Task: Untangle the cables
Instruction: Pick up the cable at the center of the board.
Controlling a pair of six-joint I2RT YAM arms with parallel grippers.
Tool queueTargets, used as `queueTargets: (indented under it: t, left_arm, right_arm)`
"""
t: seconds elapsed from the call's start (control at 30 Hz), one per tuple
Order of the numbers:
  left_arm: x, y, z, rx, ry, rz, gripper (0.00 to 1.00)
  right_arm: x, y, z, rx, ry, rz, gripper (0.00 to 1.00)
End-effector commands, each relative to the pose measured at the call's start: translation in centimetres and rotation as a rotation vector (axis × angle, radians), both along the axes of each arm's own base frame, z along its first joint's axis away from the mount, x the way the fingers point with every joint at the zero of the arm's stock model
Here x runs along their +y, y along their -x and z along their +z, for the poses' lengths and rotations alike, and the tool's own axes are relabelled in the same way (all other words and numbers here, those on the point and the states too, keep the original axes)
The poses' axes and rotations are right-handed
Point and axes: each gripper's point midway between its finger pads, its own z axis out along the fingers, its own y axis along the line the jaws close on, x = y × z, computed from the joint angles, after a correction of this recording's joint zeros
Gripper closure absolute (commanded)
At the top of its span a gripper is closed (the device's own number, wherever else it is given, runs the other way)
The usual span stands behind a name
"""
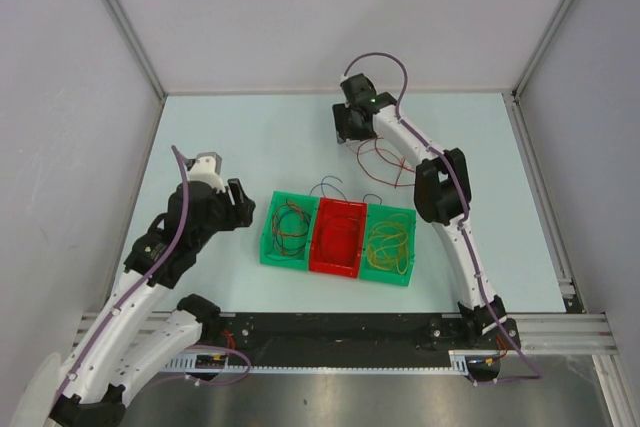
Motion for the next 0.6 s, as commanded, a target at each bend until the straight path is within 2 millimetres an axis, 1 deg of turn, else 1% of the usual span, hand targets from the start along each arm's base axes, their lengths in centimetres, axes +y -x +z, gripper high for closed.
queueTargets:
  t: [0.0,0.17,0.33,0.43,0.57]
  left_arm:
    - [-0.1,-0.3,0.6,-0.034,0.007,-0.016,0.34]
    - [-0.1,-0.3,0.6,-0.033,0.005,-0.014,0.34]
    - [0.0,-0.2,0.5,-0.032,0.004,-0.013,0.34]
    - [-0.1,-0.3,0.6,-0.033,0.006,-0.012,0.34]
    - [0.0,-0.3,0.6,-0.034,0.004,-0.012,0.34]
  right_arm:
    - [0.7,-2.0,1.3,-0.088,0.006,0.003,0.37]
    - [1.0,-2.1,-0.2,-0.073,0.014,0.004,0.4]
    - [1.1,-2.5,-0.6,-0.082,0.023,-0.002,0.44]
    - [1.2,-2.4,-1.1,-0.075,0.028,-0.001,0.48]
    - [1.1,-2.4,-1.7,-0.068,0.036,-0.002,0.56]
